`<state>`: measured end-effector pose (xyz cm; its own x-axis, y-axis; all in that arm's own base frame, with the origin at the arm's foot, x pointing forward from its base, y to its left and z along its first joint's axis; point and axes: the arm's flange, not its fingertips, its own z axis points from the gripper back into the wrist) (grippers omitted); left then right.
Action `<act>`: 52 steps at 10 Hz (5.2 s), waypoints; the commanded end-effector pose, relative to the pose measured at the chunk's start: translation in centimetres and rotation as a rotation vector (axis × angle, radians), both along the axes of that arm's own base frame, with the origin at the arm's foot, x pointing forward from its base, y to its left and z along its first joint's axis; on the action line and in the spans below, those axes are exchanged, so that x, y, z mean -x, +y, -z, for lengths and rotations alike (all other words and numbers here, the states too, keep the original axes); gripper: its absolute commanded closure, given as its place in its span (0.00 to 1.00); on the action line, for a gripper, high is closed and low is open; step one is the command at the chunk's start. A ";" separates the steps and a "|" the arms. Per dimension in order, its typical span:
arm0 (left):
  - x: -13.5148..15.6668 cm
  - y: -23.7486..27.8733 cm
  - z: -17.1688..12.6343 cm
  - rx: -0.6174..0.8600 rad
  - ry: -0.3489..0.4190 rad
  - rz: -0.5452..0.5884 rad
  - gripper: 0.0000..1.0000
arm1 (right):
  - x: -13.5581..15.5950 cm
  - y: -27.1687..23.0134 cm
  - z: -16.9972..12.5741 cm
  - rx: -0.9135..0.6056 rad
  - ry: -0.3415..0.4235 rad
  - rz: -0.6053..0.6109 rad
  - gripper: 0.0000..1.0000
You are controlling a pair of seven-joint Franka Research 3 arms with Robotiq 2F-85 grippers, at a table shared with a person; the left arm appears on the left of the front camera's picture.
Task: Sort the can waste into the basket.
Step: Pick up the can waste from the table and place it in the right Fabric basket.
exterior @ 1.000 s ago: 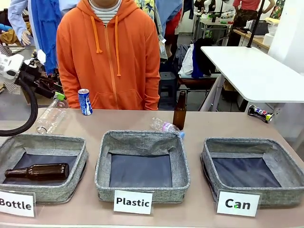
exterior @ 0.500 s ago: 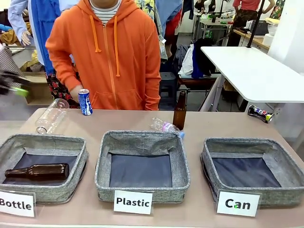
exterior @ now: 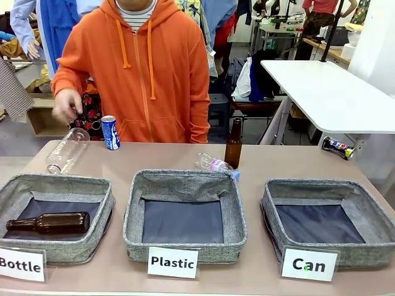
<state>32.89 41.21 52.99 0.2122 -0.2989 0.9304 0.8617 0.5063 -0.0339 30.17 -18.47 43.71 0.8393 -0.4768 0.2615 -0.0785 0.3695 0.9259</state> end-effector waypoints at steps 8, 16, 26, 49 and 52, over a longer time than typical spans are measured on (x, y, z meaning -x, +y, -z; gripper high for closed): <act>-11.6 -6.1 1.4 -0.084 0.054 0.113 0.00 | -0.3 -0.1 -0.2 -0.006 -0.025 0.001 0.00; -9.8 -3.7 4.8 0.012 -0.018 0.163 0.00 | -0.3 -0.1 -0.2 -0.006 -0.025 0.001 0.00; -17.0 -11.2 7.8 -0.137 0.112 0.246 0.00 | -0.3 -0.1 -0.2 -0.006 -0.025 0.001 0.00; -39.3 -34.1 17.0 -0.249 0.192 0.295 0.00 | -0.3 -0.1 -0.2 -0.006 -0.025 0.001 0.00; -35.6 -35.0 19.6 -0.366 0.083 0.263 0.00 | -0.3 -0.1 -0.2 -0.006 -0.025 0.001 0.00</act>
<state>69.83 6.68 33.62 0.1761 -0.6407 0.7473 0.9649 0.2628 -0.0022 30.18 -18.47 43.74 0.8398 -0.4758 0.2614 -0.0787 0.3698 0.9258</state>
